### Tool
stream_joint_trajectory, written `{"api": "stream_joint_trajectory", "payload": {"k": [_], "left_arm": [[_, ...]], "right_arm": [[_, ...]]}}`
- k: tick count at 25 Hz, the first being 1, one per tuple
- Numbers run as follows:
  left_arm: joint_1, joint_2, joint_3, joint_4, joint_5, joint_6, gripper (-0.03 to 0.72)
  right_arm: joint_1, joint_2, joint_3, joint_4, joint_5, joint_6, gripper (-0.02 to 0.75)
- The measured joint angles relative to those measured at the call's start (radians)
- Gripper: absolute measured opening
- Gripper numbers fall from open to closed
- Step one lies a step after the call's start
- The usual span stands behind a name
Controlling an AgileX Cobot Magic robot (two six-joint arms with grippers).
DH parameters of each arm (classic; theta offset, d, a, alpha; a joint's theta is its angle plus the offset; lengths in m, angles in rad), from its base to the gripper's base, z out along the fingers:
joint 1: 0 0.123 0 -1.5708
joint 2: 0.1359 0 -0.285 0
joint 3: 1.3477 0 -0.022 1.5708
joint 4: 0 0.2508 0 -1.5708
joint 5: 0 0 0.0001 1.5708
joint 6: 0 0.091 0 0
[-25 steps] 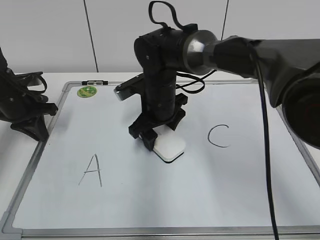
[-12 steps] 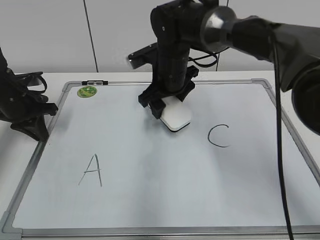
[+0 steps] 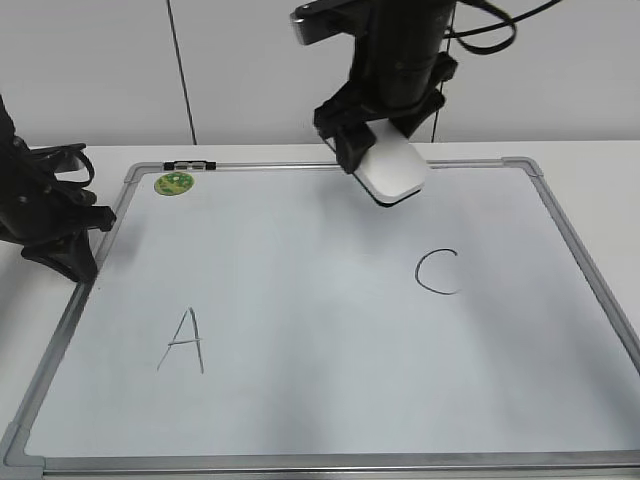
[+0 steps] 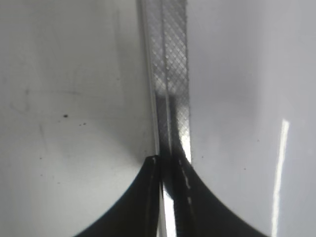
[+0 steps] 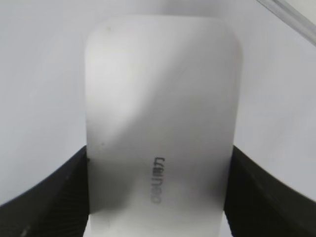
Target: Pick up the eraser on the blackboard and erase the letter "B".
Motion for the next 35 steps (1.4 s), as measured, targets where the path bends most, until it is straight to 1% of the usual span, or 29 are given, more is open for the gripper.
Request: {"api": "stream_joint_trajectory", "payload": {"k": [7, 9, 12, 16, 21, 24, 30, 35], "left_arm": [[0.0, 0.0, 0.0, 0.0, 0.0, 0.0, 0.032], [0.0, 0.0, 0.0, 0.0, 0.0, 0.0, 0.032], [0.0, 0.0, 0.0, 0.0, 0.0, 0.0, 0.032], [0.0, 0.0, 0.0, 0.0, 0.0, 0.0, 0.033], [0.0, 0.0, 0.0, 0.0, 0.0, 0.0, 0.032], [0.0, 0.0, 0.0, 0.0, 0.0, 0.0, 0.032], [0.0, 0.0, 0.0, 0.0, 0.0, 0.0, 0.032], [0.0, 0.0, 0.0, 0.0, 0.0, 0.0, 0.032]], "right_arm": [[-0.137, -0.206, 0.316, 0.003, 0.0, 0.005, 0.537], [-0.195, -0.256, 0.42, 0.005, 0.0, 0.012, 0.537], [-0.278, -0.309, 0.537, 0.02, -0.042, 0.025, 0.537], [-0.403, -0.333, 0.643, 0.073, -0.119, 0.03, 0.537], [-0.494, -0.333, 0.7, 0.1, -0.203, 0.03, 0.537], [-0.521, -0.323, 0.7, 0.115, -0.237, 0.03, 0.537], [-0.528, -0.244, 0.7, 0.122, -0.303, 0.026, 0.537], [-0.528, -0.172, 0.676, 0.122, -0.313, 0.02, 0.537]]}}
